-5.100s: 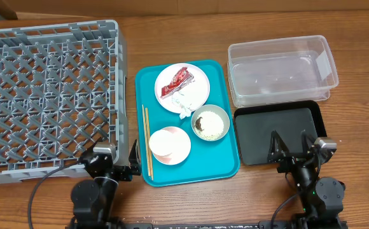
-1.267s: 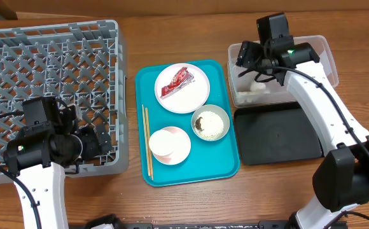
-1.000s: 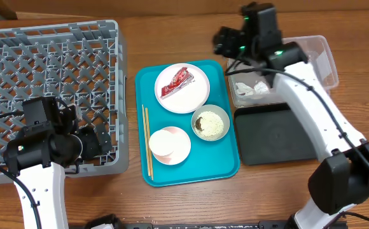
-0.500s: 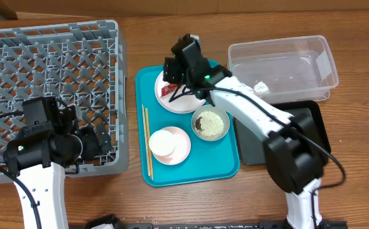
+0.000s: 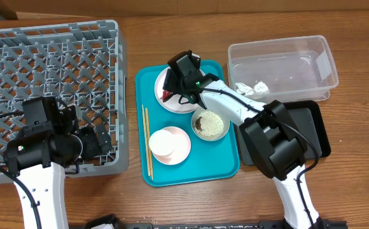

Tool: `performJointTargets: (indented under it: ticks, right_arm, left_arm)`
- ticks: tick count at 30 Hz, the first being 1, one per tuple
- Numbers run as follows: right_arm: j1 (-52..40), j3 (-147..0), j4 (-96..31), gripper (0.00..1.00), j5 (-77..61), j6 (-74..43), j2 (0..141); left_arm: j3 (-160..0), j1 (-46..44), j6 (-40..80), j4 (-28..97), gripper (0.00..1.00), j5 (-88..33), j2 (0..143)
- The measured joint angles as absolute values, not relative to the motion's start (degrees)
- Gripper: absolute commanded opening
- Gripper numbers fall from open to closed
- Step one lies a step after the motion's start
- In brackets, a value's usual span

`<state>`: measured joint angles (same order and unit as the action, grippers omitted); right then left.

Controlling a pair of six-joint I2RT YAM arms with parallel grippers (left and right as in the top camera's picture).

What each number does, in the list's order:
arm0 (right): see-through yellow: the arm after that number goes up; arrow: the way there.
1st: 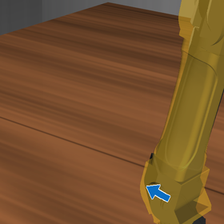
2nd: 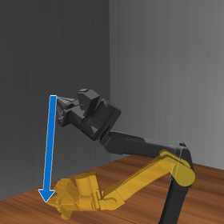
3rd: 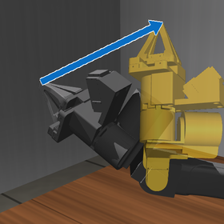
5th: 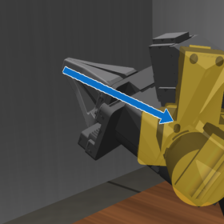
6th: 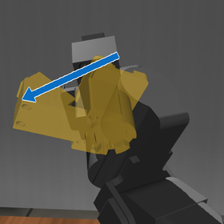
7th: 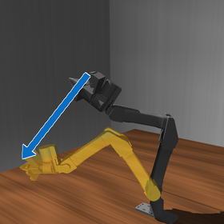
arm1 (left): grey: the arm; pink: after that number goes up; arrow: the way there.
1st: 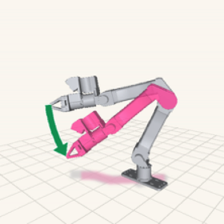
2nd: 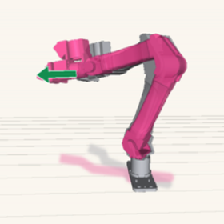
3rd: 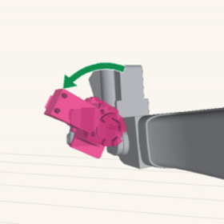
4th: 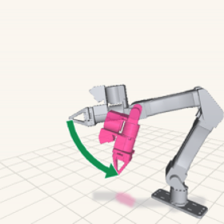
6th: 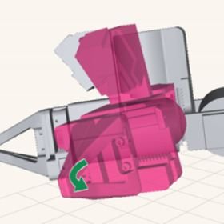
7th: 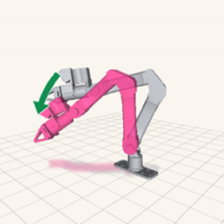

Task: Sort waste into correct bins and load items into the dishwasher
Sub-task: 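Reach the right gripper back to the red candy wrapper on the plate, then carry the red wrapper with the right gripper and drop it in the bin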

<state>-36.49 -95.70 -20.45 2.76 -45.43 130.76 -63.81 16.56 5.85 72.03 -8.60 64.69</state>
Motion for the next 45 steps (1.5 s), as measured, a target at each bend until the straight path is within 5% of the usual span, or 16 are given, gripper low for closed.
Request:
performJointTargets:
  ticks: [3, 7, 16, 23, 29, 31, 38, 45]
  right_arm:
    - [-36.9, -95.7, -21.2, 0.19, 2.1, -46.5, 130.8]
    - [-37.3, -95.7, -24.1, 0.04, 1.3, -47.1, 130.8]
    - [-32.6, -95.7, -33.1, 0.04, 0.9, -41.1, 122.9]
    - [-22.2, -96.4, -54.0, 0.04, 2.8, -35.7, 103.4]
    - [-14.2, -95.1, -63.3, 0.05, 6.2, -34.7, 103.0]
    - [-12.5, -93.7, -63.2, 0.16, 6.6, -34.5, 103.5]
    - [-9.5, -92.7, -60.2, 0.23, 7.0, -31.0, 103.9]
    - [-9.1, -94.7, -67.0, 0.47, 2.2, -21.4, 99.9]
  left_arm:
    - [-63.8, 16.6, 5.8, 72.0, 1.0, -8.6, 64.7]
    - [-63.9, 16.6, 5.8, 72.1, 1.0, -8.6, 64.7]
    - [-63.9, 16.6, 5.8, 72.0, 1.0, -8.6, 64.7]
    - [-63.9, 16.6, 5.8, 71.6, 1.0, -8.6, 64.7]
    - [-63.9, 16.6, 5.8, 71.5, 1.0, -8.6, 64.7]
    - [-63.9, 16.6, 5.8, 71.3, 1.0, -8.6, 64.7]
    - [-63.9, 16.6, 5.8, 71.4, 1.0, -8.6, 64.7]
    - [-63.9, 16.6, 5.8, 71.3, 1.0, -8.6, 64.7]
